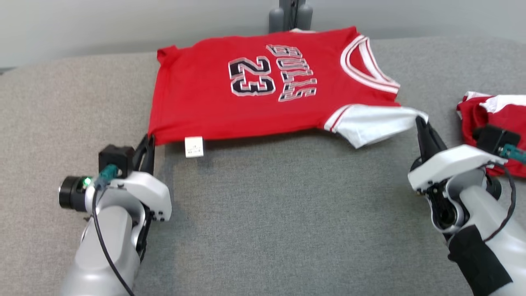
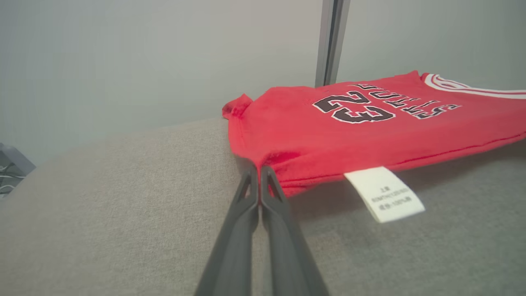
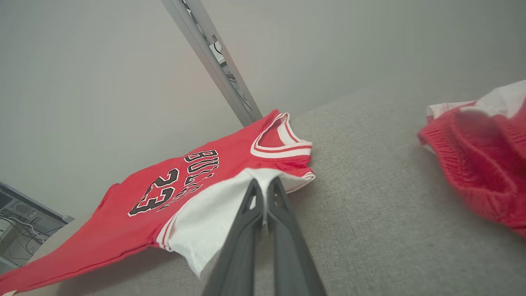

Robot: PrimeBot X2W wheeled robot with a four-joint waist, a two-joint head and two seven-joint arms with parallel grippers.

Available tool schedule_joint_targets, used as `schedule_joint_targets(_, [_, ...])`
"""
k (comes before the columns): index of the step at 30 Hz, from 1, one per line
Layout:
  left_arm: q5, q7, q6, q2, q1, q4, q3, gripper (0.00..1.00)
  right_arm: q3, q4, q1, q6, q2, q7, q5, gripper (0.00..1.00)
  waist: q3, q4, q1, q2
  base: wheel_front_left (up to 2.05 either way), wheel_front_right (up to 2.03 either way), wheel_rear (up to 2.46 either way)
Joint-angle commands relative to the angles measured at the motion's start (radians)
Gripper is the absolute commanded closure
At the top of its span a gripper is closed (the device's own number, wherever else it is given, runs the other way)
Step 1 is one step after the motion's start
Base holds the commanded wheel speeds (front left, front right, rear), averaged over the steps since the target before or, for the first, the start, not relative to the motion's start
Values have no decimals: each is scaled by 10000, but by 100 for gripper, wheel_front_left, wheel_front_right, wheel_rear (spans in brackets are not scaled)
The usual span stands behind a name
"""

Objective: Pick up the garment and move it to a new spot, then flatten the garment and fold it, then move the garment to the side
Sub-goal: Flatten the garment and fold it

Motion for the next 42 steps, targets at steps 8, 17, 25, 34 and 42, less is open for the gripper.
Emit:
schedule_joint_targets(8, [368, -13, 251, 265, 1377, -322, -108, 100, 769, 23, 1079, 2, -427, 237, 1039, 100, -884, -65, 0, -1, 0, 0, 0])
schedule_joint_targets(17, [437, -13, 393, 339, 2419, -420, -101, 100, 1585, -401, 1925, 2, -667, 515, 1799, 100, -1264, -46, 0, -1, 0, 0, 0])
schedule_joint_targets(25, [684, -13, 585, 493, 3126, -704, -295, 100, 1648, -869, 2433, 2, -780, 452, 2584, 100, -1475, -78, 0, -1, 0, 0, 0])
schedule_joint_targets(34, [570, -13, 862, 648, 3784, -1423, -136, 100, 1722, -1634, 2942, 2, -1240, 808, 3181, 100, -1703, -218, 0, -1, 0, 0, 0])
schedule_joint_targets(42, [620, -13, 925, 745, 4387, -2253, -97, 100, 2008, -2081, 3406, 2, -1679, 1309, 3228, 100, -1839, -215, 0, -1, 0, 0, 0])
